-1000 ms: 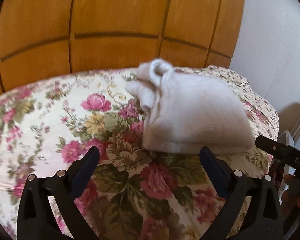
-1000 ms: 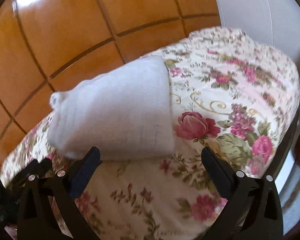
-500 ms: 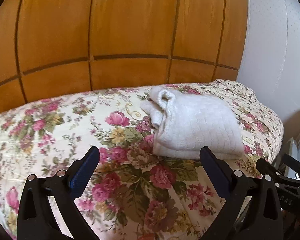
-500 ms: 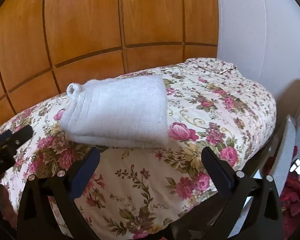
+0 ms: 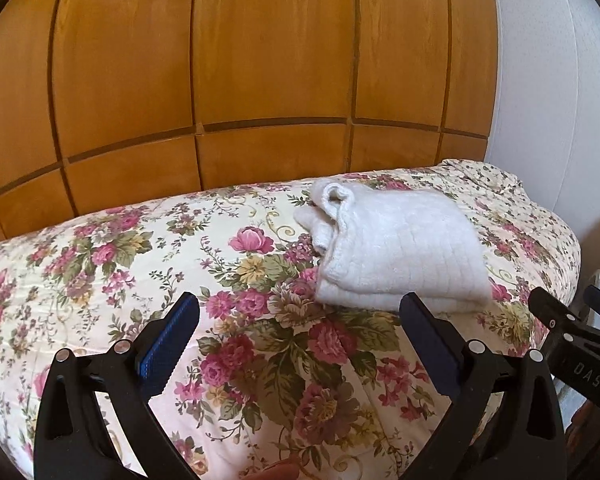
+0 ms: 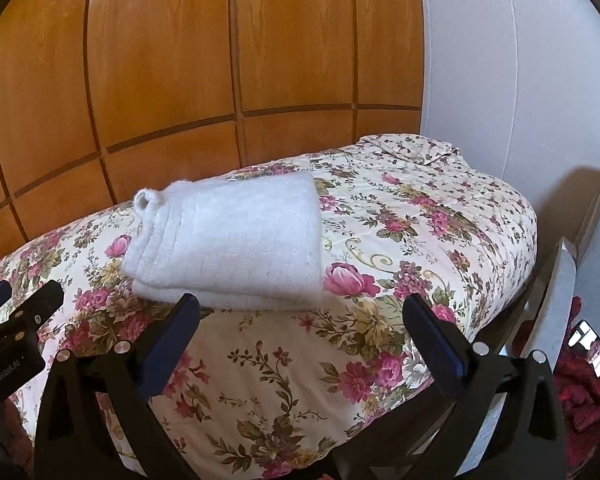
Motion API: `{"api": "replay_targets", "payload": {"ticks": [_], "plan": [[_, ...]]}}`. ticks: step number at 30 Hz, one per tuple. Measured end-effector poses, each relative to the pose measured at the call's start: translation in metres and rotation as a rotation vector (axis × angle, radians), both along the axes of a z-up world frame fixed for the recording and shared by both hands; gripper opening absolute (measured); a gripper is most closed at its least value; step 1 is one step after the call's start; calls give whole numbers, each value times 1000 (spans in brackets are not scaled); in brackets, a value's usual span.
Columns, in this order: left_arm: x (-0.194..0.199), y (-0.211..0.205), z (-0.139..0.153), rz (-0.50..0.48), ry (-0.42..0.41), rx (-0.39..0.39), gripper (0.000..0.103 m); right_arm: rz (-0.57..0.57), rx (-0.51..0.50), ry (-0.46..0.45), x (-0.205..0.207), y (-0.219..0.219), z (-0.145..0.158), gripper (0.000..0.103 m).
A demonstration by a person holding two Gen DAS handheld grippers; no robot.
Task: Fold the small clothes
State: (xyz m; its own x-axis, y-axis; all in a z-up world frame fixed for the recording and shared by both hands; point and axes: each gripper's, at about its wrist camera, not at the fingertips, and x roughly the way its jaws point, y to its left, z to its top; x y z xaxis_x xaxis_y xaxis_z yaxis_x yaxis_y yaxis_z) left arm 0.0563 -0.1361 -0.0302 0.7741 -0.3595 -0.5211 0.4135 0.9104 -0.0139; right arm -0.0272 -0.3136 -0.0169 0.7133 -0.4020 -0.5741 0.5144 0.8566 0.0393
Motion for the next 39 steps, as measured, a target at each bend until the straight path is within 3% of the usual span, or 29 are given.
{"api": "replay_targets", "payload": {"ticks": [39], "plan": [[-1, -6, -5, -3, 9, 7, 99, 5, 12, 1, 0, -5, -3, 101]]}}
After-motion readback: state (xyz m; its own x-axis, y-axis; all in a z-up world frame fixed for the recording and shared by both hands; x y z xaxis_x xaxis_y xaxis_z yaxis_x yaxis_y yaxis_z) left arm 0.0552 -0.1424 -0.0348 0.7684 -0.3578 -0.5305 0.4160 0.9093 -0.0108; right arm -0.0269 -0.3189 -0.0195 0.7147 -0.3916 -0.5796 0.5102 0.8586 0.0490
